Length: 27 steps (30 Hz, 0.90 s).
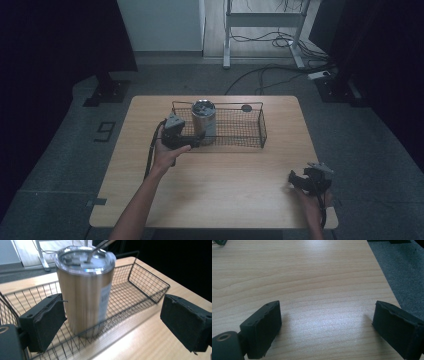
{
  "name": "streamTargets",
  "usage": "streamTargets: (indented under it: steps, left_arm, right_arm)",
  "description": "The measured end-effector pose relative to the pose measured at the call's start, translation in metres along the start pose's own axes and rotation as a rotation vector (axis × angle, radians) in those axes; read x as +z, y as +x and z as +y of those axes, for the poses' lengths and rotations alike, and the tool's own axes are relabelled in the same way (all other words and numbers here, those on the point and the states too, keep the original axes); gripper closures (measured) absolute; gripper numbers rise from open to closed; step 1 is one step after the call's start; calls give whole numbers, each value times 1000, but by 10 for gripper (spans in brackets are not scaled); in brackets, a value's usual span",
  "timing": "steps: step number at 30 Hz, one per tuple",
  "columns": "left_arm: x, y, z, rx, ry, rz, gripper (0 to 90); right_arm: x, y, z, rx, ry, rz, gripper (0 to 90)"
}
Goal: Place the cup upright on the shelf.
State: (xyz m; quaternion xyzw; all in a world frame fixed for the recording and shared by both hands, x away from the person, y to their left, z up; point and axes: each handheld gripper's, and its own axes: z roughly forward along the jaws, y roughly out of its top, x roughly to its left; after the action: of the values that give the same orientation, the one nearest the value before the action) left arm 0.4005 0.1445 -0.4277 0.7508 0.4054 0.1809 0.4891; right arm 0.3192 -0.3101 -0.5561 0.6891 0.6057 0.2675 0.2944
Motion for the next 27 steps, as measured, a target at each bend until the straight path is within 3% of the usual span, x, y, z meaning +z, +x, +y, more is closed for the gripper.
streamTargets:
  steps: [7,11,24,27]
  left_arm:
    - [-15,-2,-20,-2,4,-19,67]
    - [-20,-4,-34,-11,29,-35,69]
    - [-48,-8,-88,-36,41,-21,89]
    - [-49,-8,-93,-35,43,-16,89]
  right_arm:
    - [0,0,0,0,0,0,83]
    - [0,0,0,1,0,0,83]
    - [0,0,0,0,1,-1,85]
    - [0,0,0,0,1,-1,86]
